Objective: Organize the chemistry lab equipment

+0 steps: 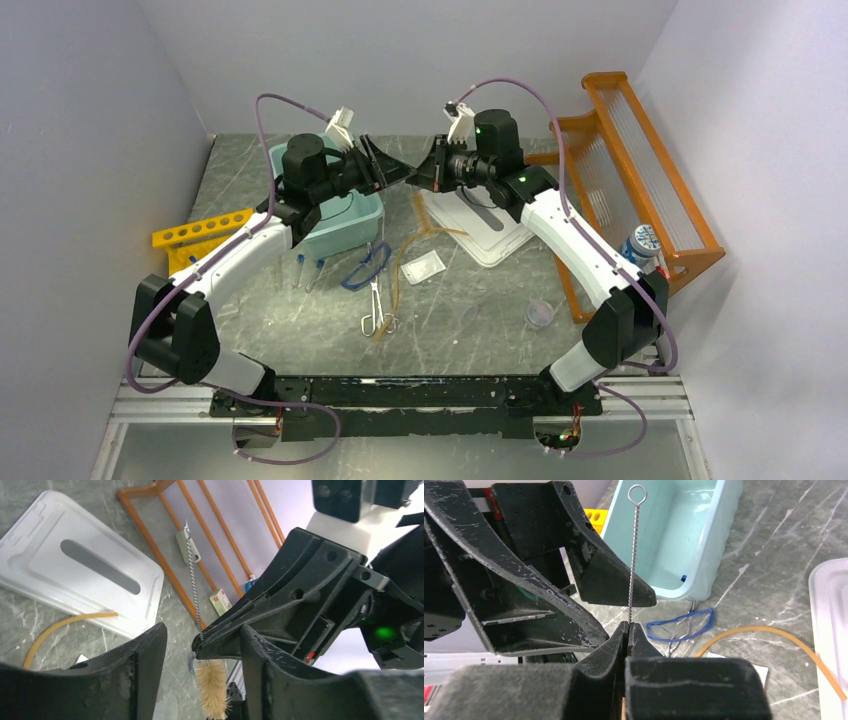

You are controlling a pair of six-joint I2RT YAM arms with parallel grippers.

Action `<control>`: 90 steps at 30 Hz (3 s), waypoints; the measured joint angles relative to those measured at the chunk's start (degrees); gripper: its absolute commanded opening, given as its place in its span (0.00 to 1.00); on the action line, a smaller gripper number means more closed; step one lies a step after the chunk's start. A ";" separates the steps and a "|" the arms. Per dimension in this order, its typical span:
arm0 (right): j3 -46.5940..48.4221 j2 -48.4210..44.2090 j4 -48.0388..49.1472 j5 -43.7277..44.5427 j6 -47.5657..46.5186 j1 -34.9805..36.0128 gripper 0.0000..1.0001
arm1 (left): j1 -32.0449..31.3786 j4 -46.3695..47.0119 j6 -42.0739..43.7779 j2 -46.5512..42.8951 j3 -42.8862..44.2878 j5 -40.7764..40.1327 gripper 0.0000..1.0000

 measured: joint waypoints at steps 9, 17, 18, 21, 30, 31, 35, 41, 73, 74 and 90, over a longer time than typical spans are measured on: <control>-1.18 -0.02 3.41 -6.45 -0.52 -1.11 0.00 | 0.07 1.51 0.11 -1.57 0.00 -1.18 0.24; -1.99 0.11 5.60 -11.37 -0.42 -0.02 0.00 | 0.04 0.96 1.05 -1.36 -0.02 -2.67 0.05; -1.99 0.31 5.51 -11.50 -0.37 -0.02 0.00 | 0.00 0.98 1.27 -1.33 -0.02 -2.67 0.05; -1.99 0.96 5.60 -11.26 -0.28 -0.02 0.15 | -0.07 0.92 1.95 -1.07 0.00 -2.64 0.05; -1.99 1.46 6.47 -5.86 1.01 -0.37 0.60 | 3.32 -8.83 9.35 3.30 8.35 -3.67 0.05; -1.99 1.33 6.56 -4.98 1.03 -0.57 0.61 | 4.81 -10.73 10.32 4.31 10.47 -3.54 0.05; -1.99 0.33 6.60 -0.28 0.92 -1.68 0.61 | 10.58 -19.39 14.43 9.33 20.00 -3.76 0.05; -1.99 -0.22 5.99 6.34 0.28 -2.43 0.61 | 16.76 -32.26 19.04 19.39 32.68 -5.09 0.05; -7.65 6.47 1.57 21.40 0.07 -2.43 0.61 | 14.01 -35.87 19.19 35.30 28.68 -15.87 0.51; -8.22 6.25 1.11 22.47 0.50 -2.43 0.61 | 13.88 -36.02 19.47 34.23 28.61 -16.06 0.52; -18.40 -2.73 -4.72 26.86 8.02 -17.14 0.61 | -6.58 -25.22 40.74 1.60 12.52 -13.38 0.72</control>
